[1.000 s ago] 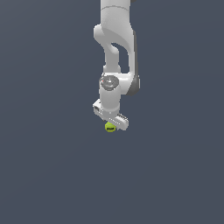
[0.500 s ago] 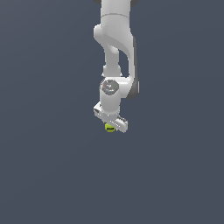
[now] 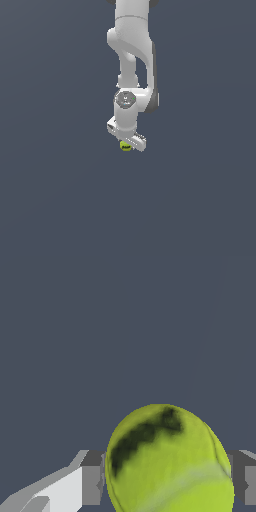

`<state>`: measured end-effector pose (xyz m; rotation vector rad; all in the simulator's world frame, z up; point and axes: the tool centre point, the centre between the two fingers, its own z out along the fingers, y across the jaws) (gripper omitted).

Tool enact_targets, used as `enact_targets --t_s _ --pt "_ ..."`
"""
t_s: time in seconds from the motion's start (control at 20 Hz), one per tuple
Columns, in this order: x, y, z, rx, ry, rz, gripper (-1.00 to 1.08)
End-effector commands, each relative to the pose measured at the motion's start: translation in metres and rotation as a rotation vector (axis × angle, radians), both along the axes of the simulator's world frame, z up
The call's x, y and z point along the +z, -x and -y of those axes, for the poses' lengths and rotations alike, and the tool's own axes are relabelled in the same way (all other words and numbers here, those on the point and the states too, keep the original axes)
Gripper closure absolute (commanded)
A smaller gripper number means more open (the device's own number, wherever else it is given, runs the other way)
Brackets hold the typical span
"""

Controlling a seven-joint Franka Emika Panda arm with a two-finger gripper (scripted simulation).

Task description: Pick up the object and move it to a goal position.

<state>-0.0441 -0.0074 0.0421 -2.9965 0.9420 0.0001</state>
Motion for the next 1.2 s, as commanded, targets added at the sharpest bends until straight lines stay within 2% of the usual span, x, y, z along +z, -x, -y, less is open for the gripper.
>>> enact_targets --t_s 0.0,0.5,1.15 --pt "0.002 -0.001 0.0 0.0 0.0 0.001 1.08" --pt "0.036 -0.026 0.0 0.0 0.001 0.001 1.08" --pt "0.123 -0.091 -0.001 -0.001 0.002 0.0 1.08"
